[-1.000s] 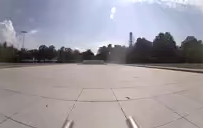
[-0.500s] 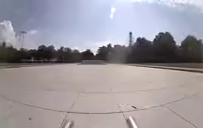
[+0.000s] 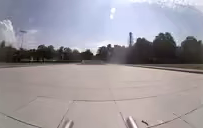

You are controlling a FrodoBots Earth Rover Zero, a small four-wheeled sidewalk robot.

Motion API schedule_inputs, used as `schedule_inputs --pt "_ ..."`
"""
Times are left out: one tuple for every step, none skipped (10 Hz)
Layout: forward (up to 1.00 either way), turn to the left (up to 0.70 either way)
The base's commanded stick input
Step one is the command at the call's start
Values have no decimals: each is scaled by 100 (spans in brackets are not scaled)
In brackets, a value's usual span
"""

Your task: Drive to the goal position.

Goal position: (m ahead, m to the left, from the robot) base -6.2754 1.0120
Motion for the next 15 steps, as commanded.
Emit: schedule_inputs --pt "70 3" --pt "70 2" --pt "70 3" --pt "70 2" --pt "70 3" --pt "70 2" --pt "70 2" --pt "70 3" --pt "70 2" --pt "70 3" --pt "70 3" --pt "70 2" --pt "70 3" --pt "70 8" --pt "70 22"
